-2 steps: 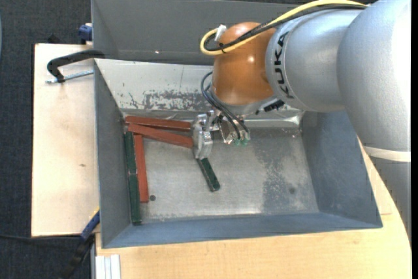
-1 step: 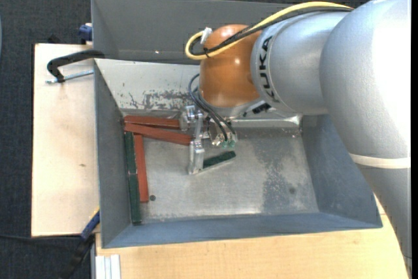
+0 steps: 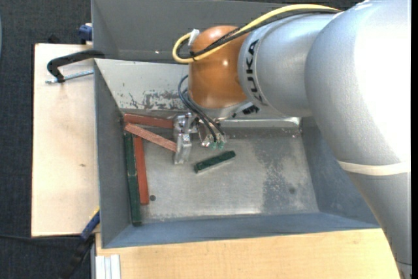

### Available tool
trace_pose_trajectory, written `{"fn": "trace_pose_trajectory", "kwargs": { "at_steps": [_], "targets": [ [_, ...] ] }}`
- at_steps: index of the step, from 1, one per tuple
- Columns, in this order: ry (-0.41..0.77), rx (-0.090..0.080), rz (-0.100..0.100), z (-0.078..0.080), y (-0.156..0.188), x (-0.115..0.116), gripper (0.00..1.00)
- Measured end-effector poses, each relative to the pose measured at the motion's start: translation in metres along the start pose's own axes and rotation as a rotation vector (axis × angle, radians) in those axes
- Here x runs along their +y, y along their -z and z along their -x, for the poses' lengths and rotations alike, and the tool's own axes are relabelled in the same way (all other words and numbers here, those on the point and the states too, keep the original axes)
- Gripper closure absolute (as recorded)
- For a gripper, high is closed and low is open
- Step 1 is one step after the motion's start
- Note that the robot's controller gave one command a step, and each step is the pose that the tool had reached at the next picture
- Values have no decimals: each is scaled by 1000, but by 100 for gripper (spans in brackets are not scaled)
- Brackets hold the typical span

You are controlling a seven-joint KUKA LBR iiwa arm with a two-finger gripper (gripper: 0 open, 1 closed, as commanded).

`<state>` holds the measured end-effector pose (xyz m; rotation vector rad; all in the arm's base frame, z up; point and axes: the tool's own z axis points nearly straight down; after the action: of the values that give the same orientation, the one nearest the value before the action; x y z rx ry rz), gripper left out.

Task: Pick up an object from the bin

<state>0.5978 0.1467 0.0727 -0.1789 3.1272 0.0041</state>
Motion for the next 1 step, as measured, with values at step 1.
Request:
{"fn": "trace_pose_trajectory", "kwargs": {
  "at_steps": [1],
  "targets": [
    [-1, 0, 0, 0, 0, 0, 100]
  ]
}}
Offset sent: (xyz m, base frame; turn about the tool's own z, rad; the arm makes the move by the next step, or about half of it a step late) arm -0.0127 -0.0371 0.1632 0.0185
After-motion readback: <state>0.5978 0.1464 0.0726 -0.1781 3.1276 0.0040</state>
